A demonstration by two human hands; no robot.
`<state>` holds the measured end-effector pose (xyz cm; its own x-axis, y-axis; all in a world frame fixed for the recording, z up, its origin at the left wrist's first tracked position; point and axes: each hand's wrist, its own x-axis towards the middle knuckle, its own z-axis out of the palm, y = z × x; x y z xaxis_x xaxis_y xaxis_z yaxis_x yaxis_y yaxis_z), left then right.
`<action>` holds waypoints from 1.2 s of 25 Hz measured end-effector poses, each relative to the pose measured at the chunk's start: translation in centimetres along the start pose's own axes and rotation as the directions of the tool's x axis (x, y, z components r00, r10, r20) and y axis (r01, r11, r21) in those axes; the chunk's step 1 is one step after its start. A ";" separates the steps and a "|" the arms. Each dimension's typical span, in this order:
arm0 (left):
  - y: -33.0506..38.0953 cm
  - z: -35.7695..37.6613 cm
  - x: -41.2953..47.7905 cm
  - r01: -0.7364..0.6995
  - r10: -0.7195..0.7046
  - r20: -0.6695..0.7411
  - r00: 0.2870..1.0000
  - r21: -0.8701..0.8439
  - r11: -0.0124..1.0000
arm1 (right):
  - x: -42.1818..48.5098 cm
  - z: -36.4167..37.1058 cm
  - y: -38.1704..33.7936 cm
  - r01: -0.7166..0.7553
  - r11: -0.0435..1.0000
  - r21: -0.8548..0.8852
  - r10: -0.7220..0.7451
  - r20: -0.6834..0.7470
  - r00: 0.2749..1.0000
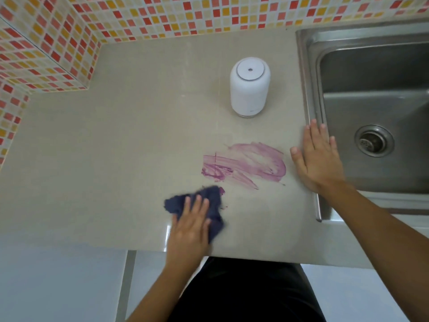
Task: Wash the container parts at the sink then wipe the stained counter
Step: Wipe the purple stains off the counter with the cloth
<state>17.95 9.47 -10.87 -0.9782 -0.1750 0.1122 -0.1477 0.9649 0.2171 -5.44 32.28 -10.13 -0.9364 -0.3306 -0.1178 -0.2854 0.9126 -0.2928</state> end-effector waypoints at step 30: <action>-12.6 -1.3 18.9 0.142 -0.143 -0.072 0.987 -0.017 0.990 | 7.6 -2.7 -5.5 0.048 0.824 0.565 -0.012 -0.069 0.998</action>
<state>1.55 -6.20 -10.19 -0.9340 -0.3247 0.1491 -0.2828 0.9268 0.2469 -11.57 25.39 -6.90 -0.9448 -0.3240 -0.0490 -0.1649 0.5996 -0.7831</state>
